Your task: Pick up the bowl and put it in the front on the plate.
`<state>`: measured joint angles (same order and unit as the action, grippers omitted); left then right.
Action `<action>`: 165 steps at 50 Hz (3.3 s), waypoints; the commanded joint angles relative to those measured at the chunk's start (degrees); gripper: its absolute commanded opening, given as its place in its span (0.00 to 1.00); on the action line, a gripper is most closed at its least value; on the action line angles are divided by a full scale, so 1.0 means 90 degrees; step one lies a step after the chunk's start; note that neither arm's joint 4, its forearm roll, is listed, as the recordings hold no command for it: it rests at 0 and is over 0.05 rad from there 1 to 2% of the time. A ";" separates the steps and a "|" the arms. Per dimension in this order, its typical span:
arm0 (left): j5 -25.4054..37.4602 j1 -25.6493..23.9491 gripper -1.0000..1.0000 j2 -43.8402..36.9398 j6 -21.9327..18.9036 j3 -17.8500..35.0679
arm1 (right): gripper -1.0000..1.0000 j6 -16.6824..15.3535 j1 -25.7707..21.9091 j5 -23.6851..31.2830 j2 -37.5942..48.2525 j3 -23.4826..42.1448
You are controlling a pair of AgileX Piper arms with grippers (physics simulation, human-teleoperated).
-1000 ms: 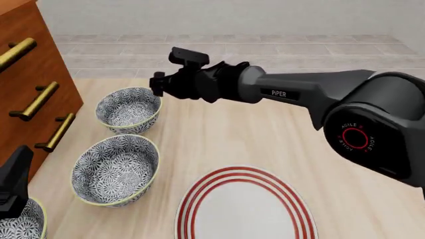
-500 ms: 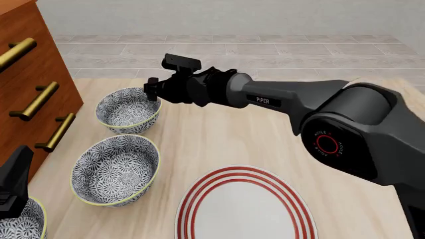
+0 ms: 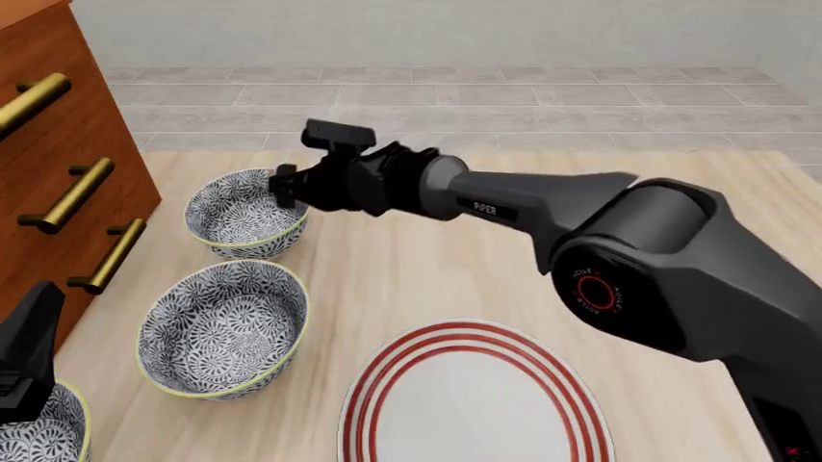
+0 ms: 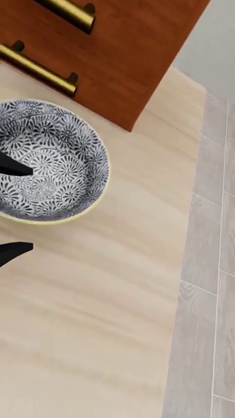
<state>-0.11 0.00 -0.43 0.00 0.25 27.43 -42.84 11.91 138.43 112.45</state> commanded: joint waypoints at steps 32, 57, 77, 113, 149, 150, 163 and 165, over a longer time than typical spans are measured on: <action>0.0000 0.0000 1.00 0.0000 0.0000 0.0000 | 1.00 -0.0039 -0.0144 0.0212 0.0570 0.0576; 0.0000 0.0000 1.00 0.0000 0.0000 0.0000 | 0.00 -0.0052 -0.0156 0.0221 0.0580 0.0685; 0.0000 0.0000 1.00 0.0000 0.0000 0.0000 | 0.00 -0.0131 -0.0067 0.0501 0.0688 0.1319; 0.0000 0.0000 1.00 0.0000 0.0000 0.0000 | 0.00 -0.0211 0.0490 0.0519 -0.0142 0.1019; 0.0000 0.0000 1.00 0.0000 0.0000 0.0000 | 0.00 0.0070 0.0664 0.0377 -0.2029 -0.1351; 0.0000 0.0000 1.00 0.0000 0.0000 0.0000 | 0.00 0.0104 0.0673 0.0364 -0.2075 -0.1429; 0.0000 0.0000 1.00 0.0000 0.0000 0.0000 | 0.00 0.0126 0.0640 0.0348 -0.2763 -0.2370; 0.0000 0.0000 1.00 0.0000 0.0000 0.0000 | 0.00 0.0160 0.0611 0.0334 -0.2890 -0.2518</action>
<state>-0.11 0.00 -0.43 0.00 0.25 28.36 -36.94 15.26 117.56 95.77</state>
